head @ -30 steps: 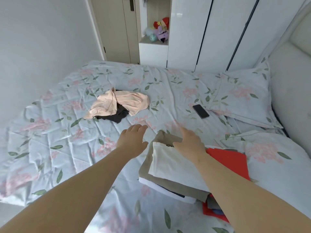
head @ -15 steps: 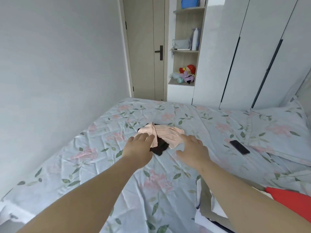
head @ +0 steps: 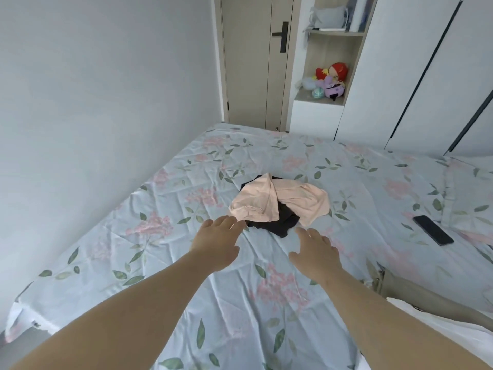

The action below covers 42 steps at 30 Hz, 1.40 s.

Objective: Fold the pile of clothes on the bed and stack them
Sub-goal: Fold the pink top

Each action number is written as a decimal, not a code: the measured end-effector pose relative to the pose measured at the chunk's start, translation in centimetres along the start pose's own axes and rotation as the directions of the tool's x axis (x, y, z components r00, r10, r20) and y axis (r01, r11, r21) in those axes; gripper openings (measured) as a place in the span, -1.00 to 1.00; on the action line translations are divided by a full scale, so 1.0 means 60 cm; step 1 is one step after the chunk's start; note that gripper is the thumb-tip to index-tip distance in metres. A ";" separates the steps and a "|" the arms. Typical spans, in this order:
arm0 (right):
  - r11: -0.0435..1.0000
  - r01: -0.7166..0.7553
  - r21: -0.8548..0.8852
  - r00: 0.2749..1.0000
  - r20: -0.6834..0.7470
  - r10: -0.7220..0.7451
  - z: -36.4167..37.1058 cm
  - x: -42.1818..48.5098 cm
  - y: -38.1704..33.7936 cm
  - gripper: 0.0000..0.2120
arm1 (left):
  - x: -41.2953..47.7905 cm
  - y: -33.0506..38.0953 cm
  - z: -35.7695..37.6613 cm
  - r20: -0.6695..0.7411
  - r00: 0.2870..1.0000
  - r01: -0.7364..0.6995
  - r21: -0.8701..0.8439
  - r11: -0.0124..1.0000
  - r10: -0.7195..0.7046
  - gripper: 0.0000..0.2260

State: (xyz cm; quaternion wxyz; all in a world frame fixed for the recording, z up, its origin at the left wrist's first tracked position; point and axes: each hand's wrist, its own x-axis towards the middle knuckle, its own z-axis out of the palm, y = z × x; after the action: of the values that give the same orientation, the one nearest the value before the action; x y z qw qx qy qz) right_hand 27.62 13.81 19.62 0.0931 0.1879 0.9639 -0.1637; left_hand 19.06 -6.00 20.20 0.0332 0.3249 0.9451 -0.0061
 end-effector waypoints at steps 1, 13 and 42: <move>1.000 -0.009 0.002 1.000 0.029 0.009 0.011 0.022 -0.001 -0.44 | 0.018 -0.010 0.011 0.021 1.000 0.001 -0.014 1.000 -0.001 -0.48; 0.988 -0.150 0.021 0.962 0.232 0.141 0.150 0.213 -0.013 -0.48 | 0.222 -0.130 0.172 0.220 0.975 0.001 -0.126 0.992 0.027 -0.53; 0.891 -0.377 0.254 0.920 0.215 0.328 0.288 0.424 0.047 -0.49 | 0.615 -0.177 0.365 0.112 0.993 0.026 -0.513 0.858 0.037 -0.84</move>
State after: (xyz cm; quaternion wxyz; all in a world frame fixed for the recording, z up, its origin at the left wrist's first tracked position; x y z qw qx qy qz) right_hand 7.57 18.63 -3.37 0.1727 0.3574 0.8678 -0.2988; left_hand -15.20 7.56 -4.23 0.1745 0.3059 0.9080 0.2271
